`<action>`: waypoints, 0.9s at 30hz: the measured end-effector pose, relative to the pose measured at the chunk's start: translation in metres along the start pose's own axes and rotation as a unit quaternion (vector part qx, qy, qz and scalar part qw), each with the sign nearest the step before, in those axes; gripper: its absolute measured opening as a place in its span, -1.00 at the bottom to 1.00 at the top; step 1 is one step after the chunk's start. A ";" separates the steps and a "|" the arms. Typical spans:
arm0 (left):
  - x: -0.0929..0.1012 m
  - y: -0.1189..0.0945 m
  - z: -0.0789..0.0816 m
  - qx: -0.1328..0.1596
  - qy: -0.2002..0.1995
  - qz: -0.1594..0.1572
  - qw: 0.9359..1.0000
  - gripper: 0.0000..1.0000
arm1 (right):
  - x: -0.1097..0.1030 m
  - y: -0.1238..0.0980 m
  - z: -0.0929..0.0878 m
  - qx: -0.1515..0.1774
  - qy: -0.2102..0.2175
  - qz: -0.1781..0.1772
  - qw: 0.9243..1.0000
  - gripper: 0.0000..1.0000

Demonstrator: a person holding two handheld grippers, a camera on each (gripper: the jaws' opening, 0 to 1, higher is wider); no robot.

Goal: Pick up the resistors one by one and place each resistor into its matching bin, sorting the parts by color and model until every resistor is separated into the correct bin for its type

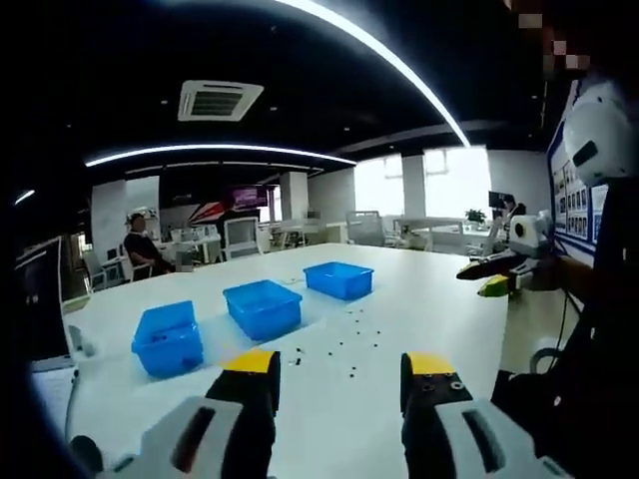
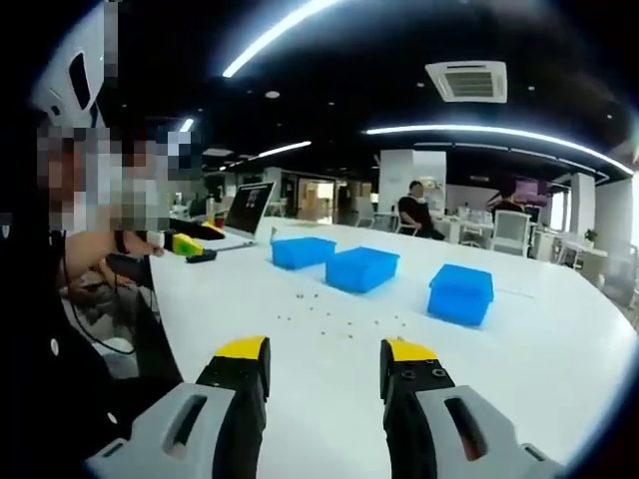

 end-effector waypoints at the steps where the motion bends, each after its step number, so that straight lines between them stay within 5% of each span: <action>1: -0.001 0.001 0.001 -0.003 0.001 -0.003 1.000 0.00 | 0.000 0.000 0.000 0.000 0.000 0.001 1.000 -0.09; 11: -0.011 0.027 0.010 -0.052 0.036 -0.029 0.998 -0.03 | 0.003 0.001 -0.005 -0.003 0.007 0.000 1.000 -0.09; 18: -0.023 0.057 0.019 -0.118 0.081 -0.062 0.988 -0.06 | 0.006 0.000 -0.007 -0.004 0.011 -0.004 1.000 -0.09; 27: -0.040 0.104 0.024 -0.226 0.148 -0.100 0.958 -0.21 | 0.006 -0.002 -0.011 -0.007 0.018 -0.012 1.000 -0.09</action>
Point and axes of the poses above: the point that each gripper's makers call its tool centre point, and the gripper's own axes: y roughly forward along the fingers, x roughly to its right, z roughly out of its top, the point moved 7 cm from there along -y, roughly backward along the fingers, and after that the axes turned 6 degrees about -y, right-handed, at the moved point
